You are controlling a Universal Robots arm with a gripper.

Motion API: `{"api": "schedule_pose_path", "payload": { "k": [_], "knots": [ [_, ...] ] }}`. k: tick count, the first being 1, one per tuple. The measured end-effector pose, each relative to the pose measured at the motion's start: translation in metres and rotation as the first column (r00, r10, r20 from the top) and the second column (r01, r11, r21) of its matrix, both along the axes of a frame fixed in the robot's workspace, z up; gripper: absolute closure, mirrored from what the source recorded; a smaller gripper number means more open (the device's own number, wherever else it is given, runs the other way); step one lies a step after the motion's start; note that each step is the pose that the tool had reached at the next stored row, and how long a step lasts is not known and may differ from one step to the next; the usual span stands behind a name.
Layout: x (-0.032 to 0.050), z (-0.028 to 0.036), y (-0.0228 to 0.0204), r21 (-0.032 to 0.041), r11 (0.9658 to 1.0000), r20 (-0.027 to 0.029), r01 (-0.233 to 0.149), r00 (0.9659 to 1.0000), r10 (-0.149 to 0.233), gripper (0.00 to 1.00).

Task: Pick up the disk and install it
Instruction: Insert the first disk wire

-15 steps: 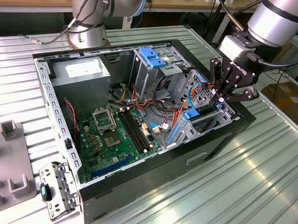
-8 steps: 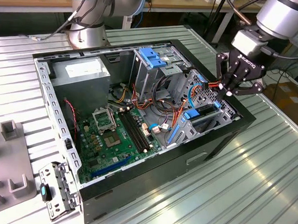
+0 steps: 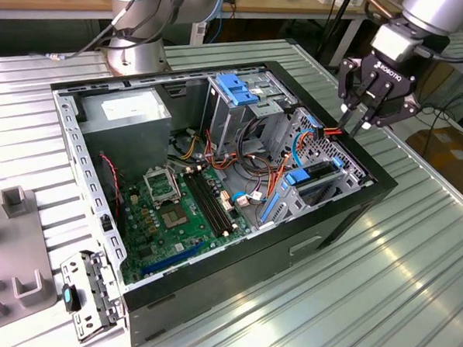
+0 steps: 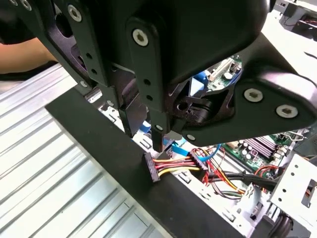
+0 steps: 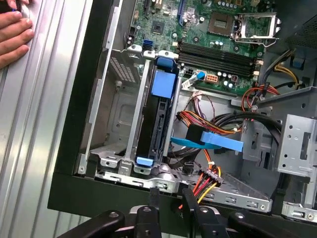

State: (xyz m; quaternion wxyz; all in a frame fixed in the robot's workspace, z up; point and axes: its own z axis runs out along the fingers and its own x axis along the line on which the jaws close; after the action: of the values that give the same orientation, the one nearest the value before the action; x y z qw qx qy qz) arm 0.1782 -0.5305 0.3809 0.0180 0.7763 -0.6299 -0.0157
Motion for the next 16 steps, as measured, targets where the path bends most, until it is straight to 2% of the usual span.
{"api": "schedule_pose_path", "payload": {
  "k": [2, 5, 8, 9, 10, 12, 14, 16],
  "knots": [
    [0.0015, -0.0002, 0.0008, 0.0, 0.9997, 0.0, -0.026, 0.9997, 0.026, 0.67],
    [0.0019, -0.0005, 0.0009, -0.0001, 0.995, 0.0, -0.1, 0.995, 0.1, 0.67],
    [0.0023, -0.0008, 0.0009, -0.0001, 0.9865, 0.0, -0.164, 0.9865, 0.164, 0.67],
    [0.0031, -0.0008, 0.0011, -0.0003, 0.9813, 0.0, -0.193, 0.9813, 0.193, 0.67],
    [0.0037, -0.001, 0.0013, 0.0, 0.98, 0.0, -0.199, 0.98, 0.199, 0.67],
    [0.0052, -0.0012, 0.0028, 0.0, 0.9796, 0.0, -0.201, 0.9796, 0.201, 0.67],
    [0.0082, -0.0014, 0.0067, 0.0, 0.9789, 0.0, -0.204, 0.9789, 0.204, 0.67],
    [0.0118, -0.0019, 0.0087, 0.0001, 0.9785, 0.0, -0.206, 0.9785, 0.206, 0.67]
  ]
}}
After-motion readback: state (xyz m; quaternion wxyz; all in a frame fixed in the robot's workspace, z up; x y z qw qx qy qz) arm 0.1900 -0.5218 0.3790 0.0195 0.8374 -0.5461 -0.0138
